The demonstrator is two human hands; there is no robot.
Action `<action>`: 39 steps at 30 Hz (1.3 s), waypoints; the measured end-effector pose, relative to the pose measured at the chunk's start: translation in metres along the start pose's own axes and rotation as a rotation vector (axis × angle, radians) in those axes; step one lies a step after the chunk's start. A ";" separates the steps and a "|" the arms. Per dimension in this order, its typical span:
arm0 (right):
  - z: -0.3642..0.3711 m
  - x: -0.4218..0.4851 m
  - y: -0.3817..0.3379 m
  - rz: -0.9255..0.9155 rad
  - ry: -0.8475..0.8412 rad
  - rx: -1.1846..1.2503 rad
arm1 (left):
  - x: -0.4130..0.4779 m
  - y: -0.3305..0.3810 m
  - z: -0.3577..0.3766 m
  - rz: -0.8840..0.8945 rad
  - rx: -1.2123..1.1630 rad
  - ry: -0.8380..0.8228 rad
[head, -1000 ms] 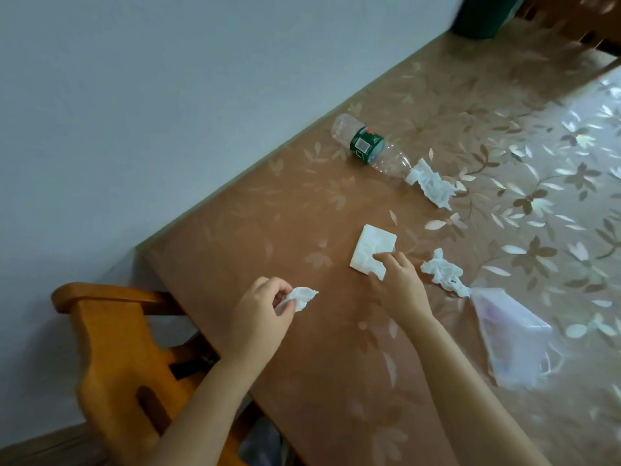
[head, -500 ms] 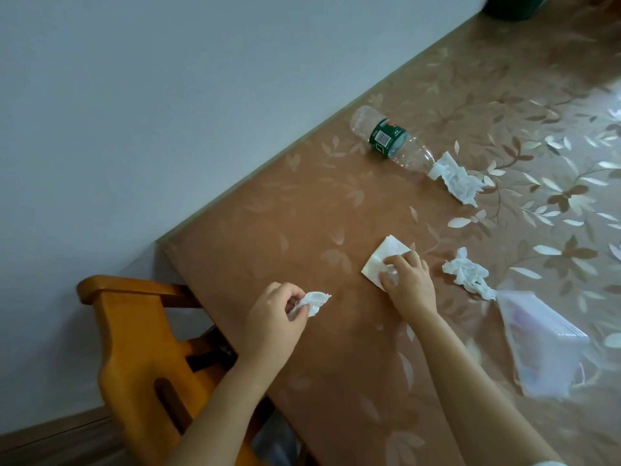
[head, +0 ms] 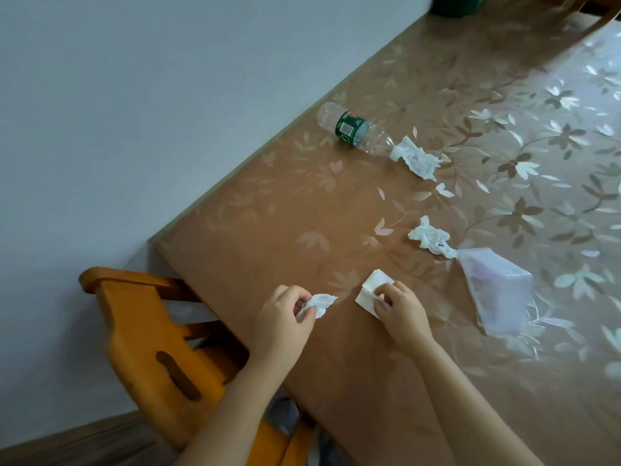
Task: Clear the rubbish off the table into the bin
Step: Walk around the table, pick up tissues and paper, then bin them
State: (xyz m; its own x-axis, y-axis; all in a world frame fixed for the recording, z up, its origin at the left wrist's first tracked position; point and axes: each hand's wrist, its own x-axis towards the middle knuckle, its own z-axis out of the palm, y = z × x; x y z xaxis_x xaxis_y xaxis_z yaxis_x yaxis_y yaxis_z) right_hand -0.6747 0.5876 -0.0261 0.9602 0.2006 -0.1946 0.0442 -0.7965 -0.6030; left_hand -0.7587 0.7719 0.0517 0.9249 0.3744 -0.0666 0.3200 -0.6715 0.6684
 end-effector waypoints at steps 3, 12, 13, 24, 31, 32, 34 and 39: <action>-0.013 -0.026 0.004 -0.006 0.051 0.028 | -0.011 0.013 0.004 0.033 -0.003 -0.029; -0.050 -0.116 -0.004 0.021 0.333 0.056 | -0.042 0.026 -0.002 0.280 -0.019 -0.205; -0.050 -0.127 -0.008 0.048 0.374 0.064 | -0.044 0.027 -0.005 0.311 -0.026 -0.224; -0.038 -0.269 -0.021 0.329 0.648 0.041 | -0.102 0.032 -0.005 0.625 -0.115 -0.458; -0.055 -0.347 0.003 0.469 0.872 0.058 | -0.143 0.065 0.022 0.873 -0.094 -0.602; -0.057 -0.357 0.008 0.497 0.896 0.053 | -0.151 0.073 0.028 0.907 -0.089 -0.620; -0.062 -0.380 0.020 0.555 0.939 0.040 | -0.171 0.089 0.041 0.986 -0.084 -0.666; -0.080 -0.453 0.065 0.681 1.058 0.017 | -0.241 0.136 0.088 1.197 -0.050 -0.750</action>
State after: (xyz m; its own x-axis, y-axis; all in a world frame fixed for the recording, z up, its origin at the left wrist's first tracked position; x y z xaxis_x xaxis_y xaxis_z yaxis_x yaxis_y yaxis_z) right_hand -1.0851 0.3991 0.0848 0.5378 -0.8083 0.2396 -0.5420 -0.5492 -0.6360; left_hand -0.9201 0.5336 0.0934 0.5213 -0.8321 0.1894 -0.7178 -0.3075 0.6247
